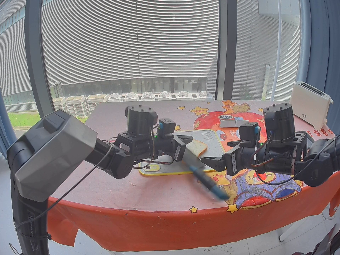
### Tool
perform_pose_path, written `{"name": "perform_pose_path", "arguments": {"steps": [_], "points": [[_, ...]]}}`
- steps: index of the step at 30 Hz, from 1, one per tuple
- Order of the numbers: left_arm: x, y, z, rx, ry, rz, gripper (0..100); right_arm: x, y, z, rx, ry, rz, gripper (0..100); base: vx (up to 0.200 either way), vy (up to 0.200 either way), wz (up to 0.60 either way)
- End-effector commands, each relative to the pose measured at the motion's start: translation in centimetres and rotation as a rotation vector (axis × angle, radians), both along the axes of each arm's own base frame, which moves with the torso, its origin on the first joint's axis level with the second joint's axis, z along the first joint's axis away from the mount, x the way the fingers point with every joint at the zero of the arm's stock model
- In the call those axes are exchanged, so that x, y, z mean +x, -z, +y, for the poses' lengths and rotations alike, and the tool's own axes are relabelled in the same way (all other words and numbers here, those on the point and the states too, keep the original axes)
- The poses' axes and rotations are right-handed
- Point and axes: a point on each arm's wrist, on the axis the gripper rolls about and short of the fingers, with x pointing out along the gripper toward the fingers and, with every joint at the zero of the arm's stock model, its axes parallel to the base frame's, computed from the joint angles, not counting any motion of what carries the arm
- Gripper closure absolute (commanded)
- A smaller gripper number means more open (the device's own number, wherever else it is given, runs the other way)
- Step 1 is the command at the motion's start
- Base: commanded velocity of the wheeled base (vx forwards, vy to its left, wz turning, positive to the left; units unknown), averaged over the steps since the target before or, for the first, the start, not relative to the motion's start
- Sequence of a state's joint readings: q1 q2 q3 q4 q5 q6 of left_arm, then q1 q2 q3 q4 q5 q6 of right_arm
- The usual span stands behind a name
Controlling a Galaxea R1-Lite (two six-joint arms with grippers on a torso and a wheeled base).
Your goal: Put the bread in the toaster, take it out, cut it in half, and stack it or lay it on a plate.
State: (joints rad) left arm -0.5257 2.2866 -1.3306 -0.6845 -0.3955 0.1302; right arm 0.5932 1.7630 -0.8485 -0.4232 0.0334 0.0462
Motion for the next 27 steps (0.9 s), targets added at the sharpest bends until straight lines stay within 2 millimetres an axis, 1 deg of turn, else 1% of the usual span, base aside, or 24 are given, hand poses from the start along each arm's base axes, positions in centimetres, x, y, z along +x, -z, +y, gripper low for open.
{"name": "perform_pose_path", "arguments": {"steps": [1,11,15,16,17,18,19,20,21,23,24,26,27], "points": [[0.1,-0.4,-0.2,-0.017,0.002,-0.027,100,-0.1,0.0,0.1,-0.004,-0.006,-0.001,0,0.0,0.0,0.0],[0.0,-0.5,-0.4,-0.021,0.008,-0.029,100,-0.4,0.3,0.4,-0.017,-0.02,0.004,0,0.0,0.0,0.0],[-0.1,-1.3,0.1,-0.027,-0.002,-0.039,100,-2.2,0.8,1.4,-0.031,-0.083,0.02,0,0.0,0.0,0.0],[-0.2,-2.0,0.5,-0.035,-0.01,-0.05,100,-2.8,0.8,1.8,-0.032,-0.101,0.021,0,0.0,0.0,0.0],[-0.3,-2.2,0.6,-0.036,-0.01,-0.052,100,-2.9,0.8,1.9,-0.033,-0.107,0.022,0,0.0,0.0,0.0],[-0.6,-4.0,2.0,-0.053,-0.034,-0.075,100,-3.6,1.1,2.5,-0.038,-0.134,0.032,0,0.0,0.0,0.0],[-0.6,-4.0,2.0,-0.053,-0.034,-0.075,100,-3.6,1.1,2.5,-0.038,-0.134,0.032,0,0.0,0.0,0.0],[-1.2,-6.0,3.7,-0.065,-0.061,-0.097,100,-3.9,1.4,2.8,-0.045,-0.148,0.042,0,0.0,0.0,0.0],[-1.6,-6.7,4.5,-0.069,-0.074,-0.106,100,-3.9,1.8,3.0,-0.052,-0.152,0.05,0,0.0,0.0,0.0],[-2.1,-7.8,5.8,-0.075,-0.097,-0.12,100,-4.0,2.4,3.5,-0.069,-0.156,0.064,0,0.0,0.0,0.0],[-2.1,-7.8,5.8,-0.075,-0.097,-0.12,100,-4.0,2.4,3.5,-0.069,-0.156,0.064,0,0.0,0.0,0.0],[-3.2,-8.8,7.9,-0.075,-0.133,-0.126,100,-4.1,3.0,4.1,-0.09,-0.149,0.067,0,0.0,0.0,0.0],[-3.6,-8.9,8.5,-0.072,-0.142,-0.124,100,-4.1,3.3,4.3,-0.097,-0.155,0.073,0,0.0,0.0,0.0]]}}
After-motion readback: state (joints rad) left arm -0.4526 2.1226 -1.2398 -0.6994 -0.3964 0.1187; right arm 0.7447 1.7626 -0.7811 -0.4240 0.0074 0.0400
